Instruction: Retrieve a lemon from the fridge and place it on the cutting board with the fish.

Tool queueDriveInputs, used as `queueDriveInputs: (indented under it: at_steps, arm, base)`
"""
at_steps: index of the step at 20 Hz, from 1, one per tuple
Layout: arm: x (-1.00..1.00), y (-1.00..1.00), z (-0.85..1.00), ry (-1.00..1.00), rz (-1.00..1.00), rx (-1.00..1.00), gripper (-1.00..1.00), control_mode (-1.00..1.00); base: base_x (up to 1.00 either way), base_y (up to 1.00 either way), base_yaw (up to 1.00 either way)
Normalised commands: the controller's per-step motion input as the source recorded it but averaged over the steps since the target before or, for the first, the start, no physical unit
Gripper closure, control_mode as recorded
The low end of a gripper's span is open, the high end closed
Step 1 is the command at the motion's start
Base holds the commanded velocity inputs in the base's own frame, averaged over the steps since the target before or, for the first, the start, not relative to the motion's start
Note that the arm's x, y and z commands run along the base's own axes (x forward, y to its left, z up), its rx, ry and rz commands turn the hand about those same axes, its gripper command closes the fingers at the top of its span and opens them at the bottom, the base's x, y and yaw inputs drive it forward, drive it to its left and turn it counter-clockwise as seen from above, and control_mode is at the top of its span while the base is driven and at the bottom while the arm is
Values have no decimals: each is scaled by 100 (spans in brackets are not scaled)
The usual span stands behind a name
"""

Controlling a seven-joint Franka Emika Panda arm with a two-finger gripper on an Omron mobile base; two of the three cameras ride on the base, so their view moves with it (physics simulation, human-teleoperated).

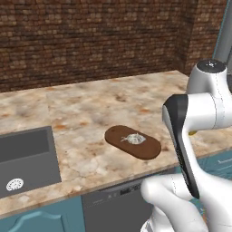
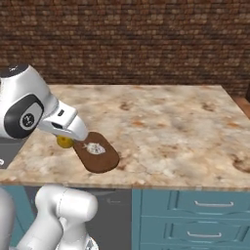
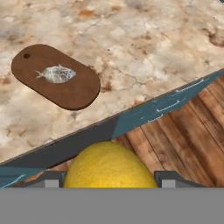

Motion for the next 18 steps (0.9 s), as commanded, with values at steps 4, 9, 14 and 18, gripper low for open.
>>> queueDriveInputs:
  at_steps: [4, 9, 14, 18]
  arm:
    - [2, 4, -1, 1, 0, 0, 100, -100]
    - [40, 0, -21, 5, 5, 3, 100, -100]
    - [73, 0, -52, 21, 12, 3, 100, -100]
    - [86, 1, -49, 18, 8, 0, 100, -100]
  base:
    - [18, 17, 0]
    - [0, 0, 0]
    - [0, 0, 0]
    - [0, 0, 0]
